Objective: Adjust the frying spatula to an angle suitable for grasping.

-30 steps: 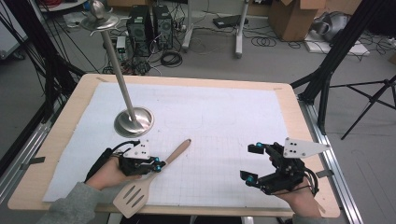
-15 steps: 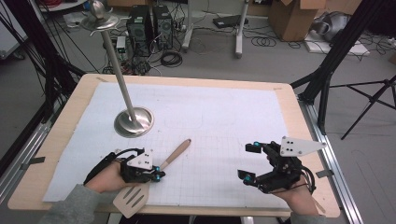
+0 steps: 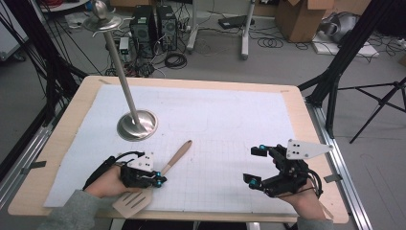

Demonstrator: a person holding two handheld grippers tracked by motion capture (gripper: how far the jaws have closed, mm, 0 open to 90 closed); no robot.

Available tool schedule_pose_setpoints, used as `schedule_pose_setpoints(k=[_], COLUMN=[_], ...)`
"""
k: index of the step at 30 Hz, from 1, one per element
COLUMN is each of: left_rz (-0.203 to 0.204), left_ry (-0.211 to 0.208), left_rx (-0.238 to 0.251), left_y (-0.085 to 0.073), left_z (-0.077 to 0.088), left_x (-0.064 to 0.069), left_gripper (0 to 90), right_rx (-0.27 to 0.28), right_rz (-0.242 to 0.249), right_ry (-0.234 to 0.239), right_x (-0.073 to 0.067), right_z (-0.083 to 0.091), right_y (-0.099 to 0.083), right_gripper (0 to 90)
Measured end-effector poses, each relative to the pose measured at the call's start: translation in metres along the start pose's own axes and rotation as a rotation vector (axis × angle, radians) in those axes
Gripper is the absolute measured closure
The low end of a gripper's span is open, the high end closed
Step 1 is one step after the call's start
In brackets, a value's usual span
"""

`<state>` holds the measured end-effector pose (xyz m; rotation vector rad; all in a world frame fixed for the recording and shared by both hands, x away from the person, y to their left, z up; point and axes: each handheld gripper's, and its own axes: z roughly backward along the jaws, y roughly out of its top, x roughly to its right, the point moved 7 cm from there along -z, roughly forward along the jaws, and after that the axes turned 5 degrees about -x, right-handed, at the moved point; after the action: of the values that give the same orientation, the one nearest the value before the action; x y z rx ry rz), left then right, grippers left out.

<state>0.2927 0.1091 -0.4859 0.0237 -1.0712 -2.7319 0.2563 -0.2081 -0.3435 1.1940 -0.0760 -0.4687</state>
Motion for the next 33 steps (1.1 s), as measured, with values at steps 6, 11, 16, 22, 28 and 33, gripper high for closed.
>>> schedule_pose_setpoints(k=[6,11,16,22,28,33], left_rz=[0.0,0.003,0.01,-0.019,0.03,0.088], left_ry=[0.006,0.016,0.021,0.05,0.047,0.08], left_rx=[0.003,0.007,0.008,-0.006,0.01,0.081], left_y=[-0.006,-0.013,-0.021,-0.029,-0.026,-0.014], left_z=[0.005,0.013,0.019,0.028,0.03,0.035], left_x=[-0.001,-0.003,-0.005,-0.007,-0.012,-0.025], left_gripper=[89.7,89.7,89.8,89.7,89.7,89.7], right_rx=[0.0,-0.008,-0.012,-0.012,-0.02,-0.027], right_rz=[0.002,-0.001,0.002,0.001,0.002,-0.003], right_ry=[-0.003,0.002,0.005,0.005,0.007,0.003], right_x=[0.002,0.001,0.001,0.001,-0.001,-0.001], right_z=[-0.001,-0.004,-0.005,-0.005,-0.007,-0.007], right_y=[0.0,0.0,0.0,0.0,0.0,-0.002], right_gripper=[10.9,10.9,10.9,10.9,10.9,10.9])
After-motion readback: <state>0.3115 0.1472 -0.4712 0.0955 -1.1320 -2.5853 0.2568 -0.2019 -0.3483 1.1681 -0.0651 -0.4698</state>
